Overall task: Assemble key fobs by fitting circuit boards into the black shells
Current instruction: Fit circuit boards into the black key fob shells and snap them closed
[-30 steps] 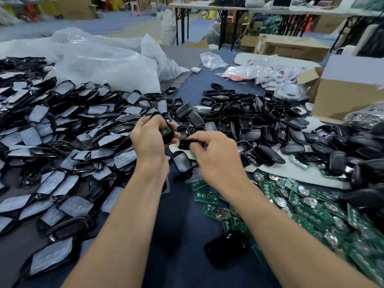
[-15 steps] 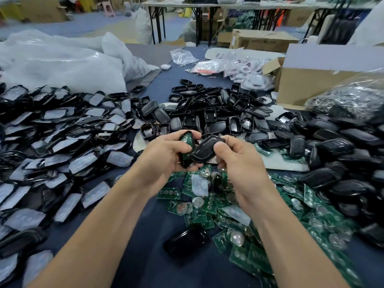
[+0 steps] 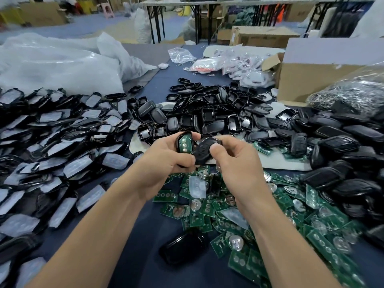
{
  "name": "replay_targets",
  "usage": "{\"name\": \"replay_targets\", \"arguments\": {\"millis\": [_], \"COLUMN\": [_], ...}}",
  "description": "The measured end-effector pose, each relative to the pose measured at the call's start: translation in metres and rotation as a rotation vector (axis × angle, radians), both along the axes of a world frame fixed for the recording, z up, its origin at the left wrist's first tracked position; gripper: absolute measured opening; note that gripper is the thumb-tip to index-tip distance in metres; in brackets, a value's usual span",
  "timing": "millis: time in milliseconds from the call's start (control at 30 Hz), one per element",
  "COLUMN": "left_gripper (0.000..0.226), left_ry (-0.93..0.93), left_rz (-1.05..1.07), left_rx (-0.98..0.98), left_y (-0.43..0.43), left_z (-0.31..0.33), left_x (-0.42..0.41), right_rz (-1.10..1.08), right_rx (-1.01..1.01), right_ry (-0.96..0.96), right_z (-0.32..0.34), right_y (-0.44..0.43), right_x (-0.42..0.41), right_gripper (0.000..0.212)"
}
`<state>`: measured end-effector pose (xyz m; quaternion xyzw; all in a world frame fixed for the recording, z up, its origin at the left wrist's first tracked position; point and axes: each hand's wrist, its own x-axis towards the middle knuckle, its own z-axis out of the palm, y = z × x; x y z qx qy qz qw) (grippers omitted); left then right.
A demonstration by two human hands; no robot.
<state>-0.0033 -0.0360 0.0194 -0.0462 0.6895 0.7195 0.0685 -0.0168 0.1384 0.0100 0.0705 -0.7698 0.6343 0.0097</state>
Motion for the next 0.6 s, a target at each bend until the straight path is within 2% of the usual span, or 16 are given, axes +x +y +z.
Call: {"name": "replay_targets", "arguments": {"millis": [33, 100, 200, 333, 433, 500, 600], "left_gripper": [0.044, 0.042, 0.041, 0.038, 0.037, 0.039, 0.041], "left_ry": [-0.006, -0.012, -0.017, -0.008, 0.035, 0.125, 0.235], "left_rz": [0.010, 0.033, 0.052, 0.068, 0.127, 0.237, 0.297], "left_rx": [0.000, -0.001, 0.013, 0.025, -0.001, -0.114, -0.183], "left_y": [-0.001, -0.001, -0.003, -0.004, -0.003, 0.000, 0.010], "left_z": [0.001, 0.004, 0.005, 0.004, 0.003, 0.001, -0.002], "left_x": [0.000, 0.000, 0.001, 0.001, 0.000, -0.002, -0.003], "right_rz": [-0.042, -0.092, -0.056, -0.140, -0.223, -0.245, -0.203], "right_rx": [0.042, 0.156, 0.239, 0.236, 0.188, 0.073, 0.029], "right_ry": [0.046, 0.193, 0.324, 0.298, 0.296, 0.189, 0.041], "right_z": [0.001, 0.004, 0.008, 0.007, 0.009, 0.008, 0.005], "right_y": [0.001, 0.003, 0.000, -0.002, -0.001, -0.004, -0.011], "right_x": [0.002, 0.005, 0.011, 0.013, 0.013, 0.014, 0.015], "right_gripper": [0.016, 0.043, 0.054, 0.055, 0.036, 0.023, 0.022]}}
